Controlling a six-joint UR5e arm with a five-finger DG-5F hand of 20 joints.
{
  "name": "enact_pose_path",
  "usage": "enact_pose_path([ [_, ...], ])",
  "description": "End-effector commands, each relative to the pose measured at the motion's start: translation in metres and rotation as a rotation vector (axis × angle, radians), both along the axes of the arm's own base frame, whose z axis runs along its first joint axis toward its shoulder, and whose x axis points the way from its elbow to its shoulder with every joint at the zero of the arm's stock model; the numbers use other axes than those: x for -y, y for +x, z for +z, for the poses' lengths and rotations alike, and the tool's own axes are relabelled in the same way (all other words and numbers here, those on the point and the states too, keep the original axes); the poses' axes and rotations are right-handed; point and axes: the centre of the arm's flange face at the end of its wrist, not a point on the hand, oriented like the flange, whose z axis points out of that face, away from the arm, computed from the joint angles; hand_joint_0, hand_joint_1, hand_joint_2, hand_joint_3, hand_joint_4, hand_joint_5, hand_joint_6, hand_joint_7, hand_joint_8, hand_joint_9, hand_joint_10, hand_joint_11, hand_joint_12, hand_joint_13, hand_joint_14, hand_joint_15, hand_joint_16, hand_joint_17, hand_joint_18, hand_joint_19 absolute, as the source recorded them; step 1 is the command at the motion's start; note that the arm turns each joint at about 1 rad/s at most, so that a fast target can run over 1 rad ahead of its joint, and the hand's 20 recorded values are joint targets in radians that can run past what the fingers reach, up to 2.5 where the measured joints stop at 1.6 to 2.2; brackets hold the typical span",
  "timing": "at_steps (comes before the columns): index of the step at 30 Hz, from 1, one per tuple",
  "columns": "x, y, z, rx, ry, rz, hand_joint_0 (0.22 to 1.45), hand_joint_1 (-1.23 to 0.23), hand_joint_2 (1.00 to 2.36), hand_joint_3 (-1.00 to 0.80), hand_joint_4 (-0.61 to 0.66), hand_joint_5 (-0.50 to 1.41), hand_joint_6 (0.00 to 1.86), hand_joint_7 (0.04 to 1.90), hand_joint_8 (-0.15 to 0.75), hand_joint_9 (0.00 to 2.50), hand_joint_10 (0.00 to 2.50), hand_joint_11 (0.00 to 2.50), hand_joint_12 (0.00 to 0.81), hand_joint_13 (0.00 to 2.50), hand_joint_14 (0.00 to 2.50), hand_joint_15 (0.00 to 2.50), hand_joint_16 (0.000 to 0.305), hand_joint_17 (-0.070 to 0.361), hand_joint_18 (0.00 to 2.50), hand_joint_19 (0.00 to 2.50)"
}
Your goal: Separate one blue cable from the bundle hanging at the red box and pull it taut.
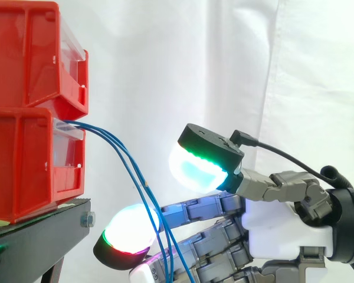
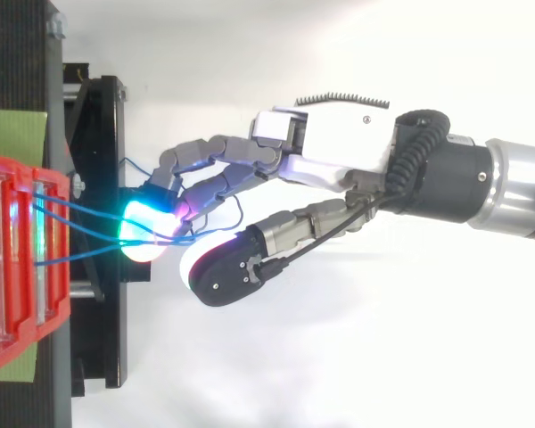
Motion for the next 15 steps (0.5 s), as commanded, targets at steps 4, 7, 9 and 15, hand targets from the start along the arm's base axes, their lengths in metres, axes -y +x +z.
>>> enact_pose_path([
  [4, 0.0022, 0.0054, 0.0122, -0.005, -0.005, -0.001, 0.59, -0.59, 1.01, -0.41, 0.27, -0.17, 0.50, 1.08, 0.355, 0.65, 0.01, 0.41, 0.360, 0.58, 0.01, 0.29, 0.044, 0.098, 0.48, 0.29],
  [7, 0.0034, 0.0052, 0.0123, -0.010, -0.006, -0.002, 0.60, -0.59, 1.01, -0.39, 0.26, -0.16, 0.50, 1.11, 0.356, 0.66, 0.01, 0.41, 0.362, 0.59, 0.01, 0.29, 0.043, 0.098, 0.48, 0.29],
  [9, 0.0034, 0.0049, 0.0120, -0.013, -0.006, -0.002, 0.61, -0.60, 1.01, -0.37, 0.24, -0.15, 0.50, 1.15, 0.355, 0.66, 0.01, 0.42, 0.362, 0.59, 0.01, 0.29, 0.043, 0.097, 0.48, 0.30],
  [15, 0.0034, 0.0053, 0.0125, -0.008, -0.005, -0.002, 0.61, -0.62, 1.01, -0.35, 0.22, -0.14, 0.50, 1.24, 0.358, 0.67, 0.01, 0.42, 0.363, 0.61, 0.01, 0.30, 0.043, 0.097, 0.49, 0.30],
])
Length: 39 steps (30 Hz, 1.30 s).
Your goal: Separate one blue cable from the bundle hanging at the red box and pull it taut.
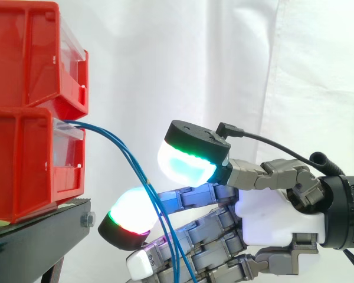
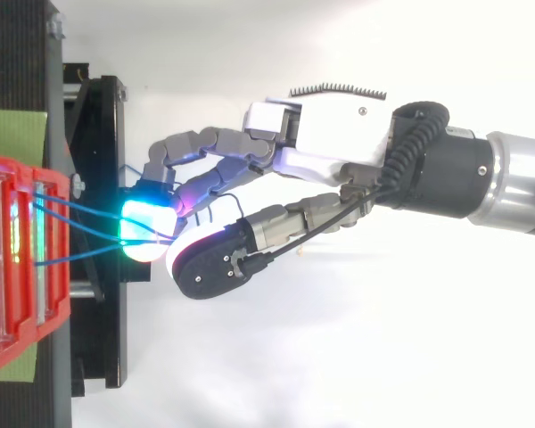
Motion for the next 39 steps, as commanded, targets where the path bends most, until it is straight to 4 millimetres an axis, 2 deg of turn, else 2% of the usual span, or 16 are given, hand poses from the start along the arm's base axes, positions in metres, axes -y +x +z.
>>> enact_pose_path([
  [1, 0.0004, 0.0006, 0.0009, 0.006, 0.001, -0.001, 0.61, -0.62, 1.01, -0.34, 0.21, -0.14, 0.50, 1.25, 0.359, 0.67, 0.01, 0.43, 0.362, 0.61, 0.01, 0.30, 0.043, 0.096, 0.50, 0.30],
  [8, -0.0056, 0.0010, 0.0011, 0.007, 0.001, 0.007, 0.62, -0.64, 1.01, -0.34, 0.20, -0.14, 0.52, 1.28, 0.363, 0.69, 0.02, 0.43, 0.360, 0.62, 0.01, 0.30, 0.043, 0.096, 0.51, 0.29],
  [11, -0.0068, 0.0012, 0.0012, 0.009, 0.001, 0.009, 0.62, -0.64, 1.02, -0.30, 0.19, -0.16, 0.61, 1.19, 0.364, 0.70, 0.01, 0.46, 0.360, 0.63, 0.01, 0.31, 0.042, 0.095, 0.51, 0.29],
  [13, -0.0057, 0.0013, 0.0014, 0.010, 0.002, 0.007, 0.63, -0.65, 1.02, -0.26, 0.20, -0.19, 0.73, 1.00, 0.365, 0.70, 0.01, 0.46, 0.360, 0.64, 0.01, 0.30, 0.042, 0.094, 0.52, 0.29],
  [21, -0.0068, 0.0013, 0.0014, 0.010, 0.005, 0.009, 0.64, -0.69, 1.02, -0.17, 0.22, -0.22, 0.85, 0.95, 0.373, 0.72, 0.01, 0.51, 0.362, 0.67, 0.01, 0.32, 0.042, 0.094, 0.56, 0.29],
  [25, -0.0057, 0.0013, 0.0014, 0.011, 0.006, 0.007, 0.64, -0.73, 1.02, -0.23, 0.23, -0.22, 0.87, 0.93, 0.377, 0.74, 0.01, 0.55, 0.368, 0.70, 0.01, 0.33, 0.042, 0.094, 0.58, 0.29],
  [27, -0.0068, 0.0013, 0.0014, 0.010, 0.006, 0.009, 0.64, -0.74, 1.01, -0.36, 0.23, -0.22, 0.88, 0.94, 0.379, 0.76, 0.02, 0.57, 0.368, 0.72, 0.01, 0.33, 0.042, 0.094, 0.59, 0.28],
  [31, -0.0068, 0.0013, 0.0014, 0.010, 0.006, 0.009, 0.64, -0.72, 1.00, -0.47, 0.22, -0.20, 0.87, 0.97, 0.377, 0.80, 0.02, 0.60, 0.366, 0.73, 0.01, 0.34, 0.041, 0.093, 0.60, 0.28],
  [39, -0.0068, 0.0013, 0.0014, 0.012, 0.026, 0.009, 0.58, -0.67, 1.00, -0.50, 0.22, -0.19, 0.86, 0.99, 0.387, 0.84, 0.02, 0.61, 0.370, 0.75, 0.01, 0.36, 0.042, 0.094, 0.61, 0.30],
])
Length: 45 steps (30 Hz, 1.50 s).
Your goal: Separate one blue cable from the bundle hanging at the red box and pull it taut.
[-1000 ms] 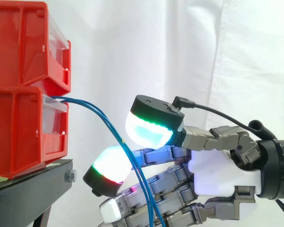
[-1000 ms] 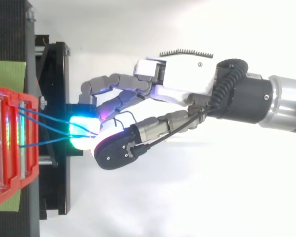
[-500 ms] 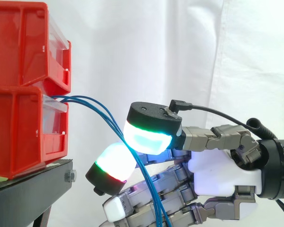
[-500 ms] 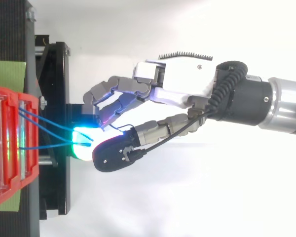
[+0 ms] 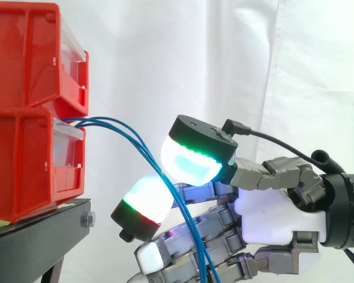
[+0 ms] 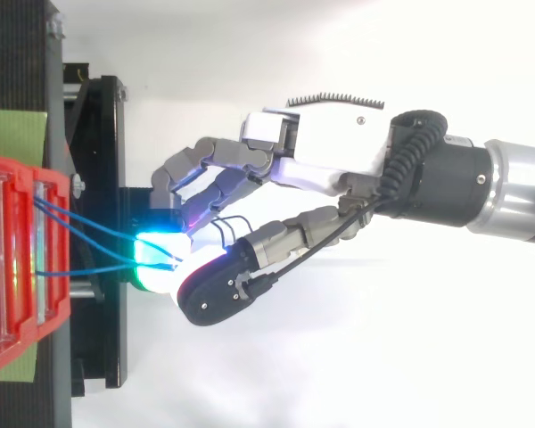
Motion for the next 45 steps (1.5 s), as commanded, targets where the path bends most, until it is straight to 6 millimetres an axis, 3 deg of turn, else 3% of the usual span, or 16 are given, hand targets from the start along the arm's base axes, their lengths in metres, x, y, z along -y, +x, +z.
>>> enact_pose_path([
  [1, 0.000, 0.000, 0.000, 0.001, 0.013, 0.000, 0.58, -0.67, 1.00, -0.50, 0.23, -0.19, 0.86, 0.99, 0.389, 0.84, 0.02, 0.61, 0.373, 0.75, 0.01, 0.35, 0.042, 0.094, 0.62, 0.30],
  [9, 0.000, 0.000, 0.001, 0.003, 0.027, 0.001, 0.71, -0.83, 1.01, -0.38, 0.13, -0.20, 0.90, 1.09, 0.386, 0.85, 0.02, 0.65, 0.375, 0.78, 0.01, 0.35, 0.041, 0.093, 0.64, 0.28],
  [14, 0.000, 0.000, 0.000, -0.001, 0.026, -0.001, 0.79, -0.91, 1.00, -0.50, 0.18, -0.21, 0.91, 1.06, 0.379, 0.86, 0.02, 0.70, 0.373, 0.82, 0.01, 0.38, 0.041, 0.092, 0.68, 0.28],
  [16, 0.004, 0.000, 0.001, -0.001, 0.032, -0.007, 0.76, -0.93, 1.00, -0.50, 0.18, -0.20, 0.91, 1.07, 0.383, 0.88, 0.02, 0.70, 0.371, 0.82, 0.01, 0.38, 0.041, 0.092, 0.69, 0.27],
  [21, 0.005, 0.002, 0.010, -0.019, 0.038, 0.024, 0.57, -0.87, 1.00, -0.50, 0.20, -0.19, 0.90, 1.05, 0.391, 0.88, 0.02, 0.70, 0.376, 0.82, 0.01, 0.40, 0.042, 0.094, 0.68, 0.30],
  [25, 0.006, 0.002, 0.012, -0.045, 0.034, 0.034, 0.52, -0.81, 1.00, -0.50, 0.20, -0.19, 0.88, 1.04, 0.402, 0.88, 0.02, 0.70, 0.392, 0.82, 0.01, 0.40, 0.045, 0.101, 0.68, 0.31],
  [29, 0.008, 0.003, 0.020, -0.072, 0.034, 0.032, 0.51, -0.72, 1.00, -0.50, 0.20, -0.19, 0.87, 1.02, 0.400, 0.89, 0.02, 0.68, 0.397, 0.83, 0.01, 0.40, 0.046, 0.103, 0.69, 0.31],
  [30, 0.009, 0.002, 0.020, -0.076, 0.033, 0.030, 0.56, -0.63, 1.00, -0.50, 0.19, -0.19, 0.86, 1.05, 0.388, 0.88, 0.02, 0.68, 0.385, 0.82, 0.02, 0.41, 0.044, 0.098, 0.67, 0.33],
  [32, 0.010, 0.002, 0.021, -0.090, 0.033, 0.030, 0.61, -0.60, 1.00, -0.50, 0.18, -0.18, 0.86, 1.09, 0.386, 0.89, 0.02, 0.69, 0.378, 0.82, 0.02, 0.41, 0.042, 0.096, 0.66, 0.35],
  [38, 0.013, 0.002, 0.030, -0.085, 0.032, 0.025, 0.64, -0.72, 1.02, -0.27, 0.17, -0.20, 0.90, 1.12, 0.390, 0.84, 0.02, 0.69, 0.396, 0.80, 0.02, 0.41, 0.045, 0.100, 0.65, 0.35],
  [45, 0.014, 0.000, 0.047, -0.084, 0.022, 0.021, 0.73, -0.86, 1.00, -0.44, 0.19, -0.21, 0.92, 1.10, 0.384, 0.81, 0.02, 0.69, 0.394, 0.79, 0.02, 0.40, 0.045, 0.101, 0.66, 0.32],
])
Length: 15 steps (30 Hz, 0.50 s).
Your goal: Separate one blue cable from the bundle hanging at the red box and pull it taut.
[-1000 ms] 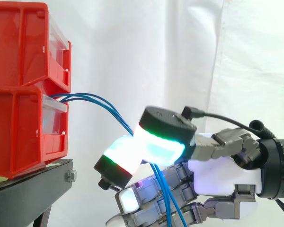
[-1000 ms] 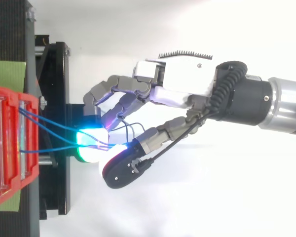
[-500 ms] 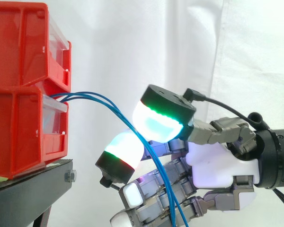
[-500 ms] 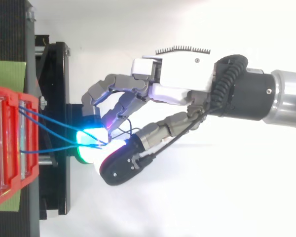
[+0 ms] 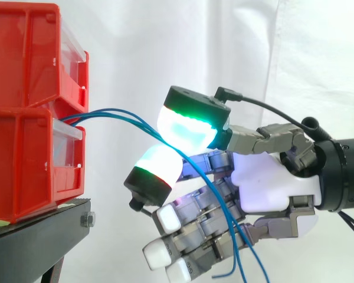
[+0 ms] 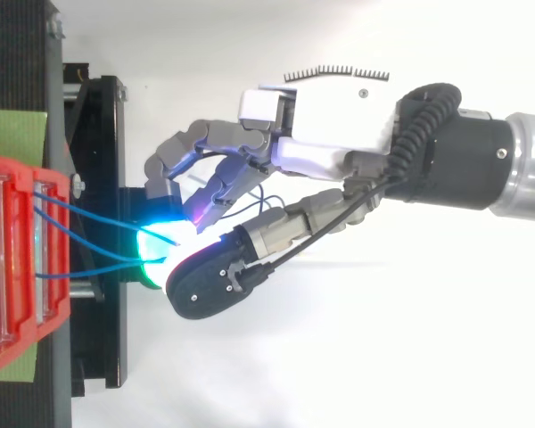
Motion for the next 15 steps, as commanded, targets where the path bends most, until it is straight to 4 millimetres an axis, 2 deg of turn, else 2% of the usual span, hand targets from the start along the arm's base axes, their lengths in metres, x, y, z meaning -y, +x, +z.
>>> enact_pose_path([
  [1, 0.0015, -0.0021, 0.0070, -0.006, -0.006, -0.002, 0.73, -0.87, 1.00, -0.45, 0.22, -0.21, 0.92, 1.14, 0.384, 0.81, 0.02, 0.69, 0.393, 0.79, 0.02, 0.40, 0.045, 0.100, 0.66, 0.31],
  [6, 0.0040, -0.0030, 0.0076, -0.019, -0.015, -0.005, 0.76, -0.87, 1.00, -0.50, 0.25, -0.21, 0.94, 1.10, 0.391, 0.82, 0.02, 0.74, 0.394, 0.80, 0.01, 0.39, 0.045, 0.100, 0.69, 0.30],
  [12, 0.0075, -0.0031, 0.0086, -0.020, -0.015, -0.010, 0.59, -0.93, 1.00, -0.50, 0.25, -0.21, 0.93, 1.10, 0.385, 0.79, 0.02, 0.77, 0.401, 0.77, 0.02, 0.40, 0.046, 0.104, 0.68, 0.32],
  [15, 0.0087, -0.0028, 0.0093, -0.019, -0.015, -0.011, 0.53, -0.90, 1.00, -0.50, 0.26, -0.21, 0.93, 1.09, 0.392, 0.79, 0.02, 0.77, 0.409, 0.76, 0.02, 0.41, 0.049, 0.110, 0.68, 0.33],
])
